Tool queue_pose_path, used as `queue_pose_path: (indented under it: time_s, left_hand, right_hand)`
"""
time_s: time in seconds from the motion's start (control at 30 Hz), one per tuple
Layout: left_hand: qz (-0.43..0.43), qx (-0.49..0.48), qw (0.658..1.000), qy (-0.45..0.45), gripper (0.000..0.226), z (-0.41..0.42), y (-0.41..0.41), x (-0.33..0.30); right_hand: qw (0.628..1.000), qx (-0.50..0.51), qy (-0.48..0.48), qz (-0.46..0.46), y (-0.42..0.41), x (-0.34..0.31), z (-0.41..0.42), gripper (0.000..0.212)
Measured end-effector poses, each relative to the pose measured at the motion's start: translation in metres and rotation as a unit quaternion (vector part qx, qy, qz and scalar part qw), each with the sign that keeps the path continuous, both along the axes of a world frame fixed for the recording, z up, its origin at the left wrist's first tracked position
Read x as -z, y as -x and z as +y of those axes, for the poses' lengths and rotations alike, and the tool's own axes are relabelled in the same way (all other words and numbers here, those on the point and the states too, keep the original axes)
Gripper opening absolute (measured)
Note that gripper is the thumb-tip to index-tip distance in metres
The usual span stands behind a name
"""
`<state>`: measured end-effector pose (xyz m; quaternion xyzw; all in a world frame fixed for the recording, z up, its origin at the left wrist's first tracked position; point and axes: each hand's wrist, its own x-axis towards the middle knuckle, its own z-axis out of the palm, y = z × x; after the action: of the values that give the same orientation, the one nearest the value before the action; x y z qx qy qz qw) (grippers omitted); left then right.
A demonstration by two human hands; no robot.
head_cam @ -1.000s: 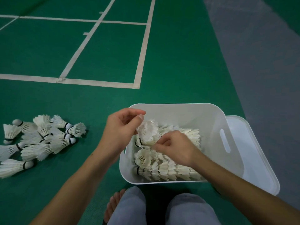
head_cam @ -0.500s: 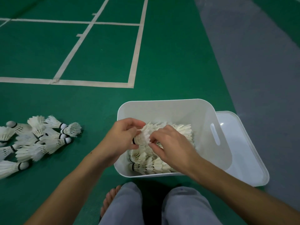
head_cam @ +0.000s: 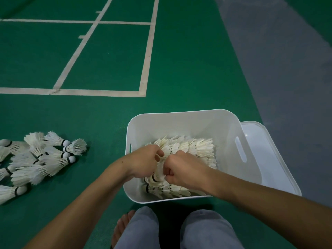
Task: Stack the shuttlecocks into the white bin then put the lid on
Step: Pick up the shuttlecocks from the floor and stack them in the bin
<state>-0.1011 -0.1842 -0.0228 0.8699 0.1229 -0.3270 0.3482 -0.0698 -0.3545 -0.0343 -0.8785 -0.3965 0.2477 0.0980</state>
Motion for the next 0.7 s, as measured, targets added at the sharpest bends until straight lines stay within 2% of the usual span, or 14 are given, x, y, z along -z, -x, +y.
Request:
queue_pose_path:
  time_s: [0.3,0.4,0.5,0.57,0.7]
  left_hand:
    - [-0.035,-0.064,0.995,0.061,0.051,0.003,0.003,0.007]
    - [-0.09,-0.091,0.988,0.091,0.03,-0.001,0.006,0.005]
    - [-0.153,-0.121,0.973,0.127,0.022,-0.003,0.012,-0.004]
    - [-0.192,-0.142,0.959,0.152,0.018,0.0,0.018,-0.012]
    - [-0.301,-0.195,0.914,0.187,0.015,0.013,0.036,-0.033]
  right_hand:
    - [0.988,0.07,-0.034,0.136,-0.008,0.025,0.01,0.016]
    - [0.972,0.116,-0.076,0.188,-0.014,0.024,-0.002,0.018]
    - [0.949,0.164,-0.125,0.24,-0.016,0.017,-0.014,0.017]
    - [0.944,0.183,-0.153,0.228,-0.017,0.008,-0.017,0.013]
    - [0.953,0.182,-0.204,0.133,-0.021,-0.021,-0.009,0.004]
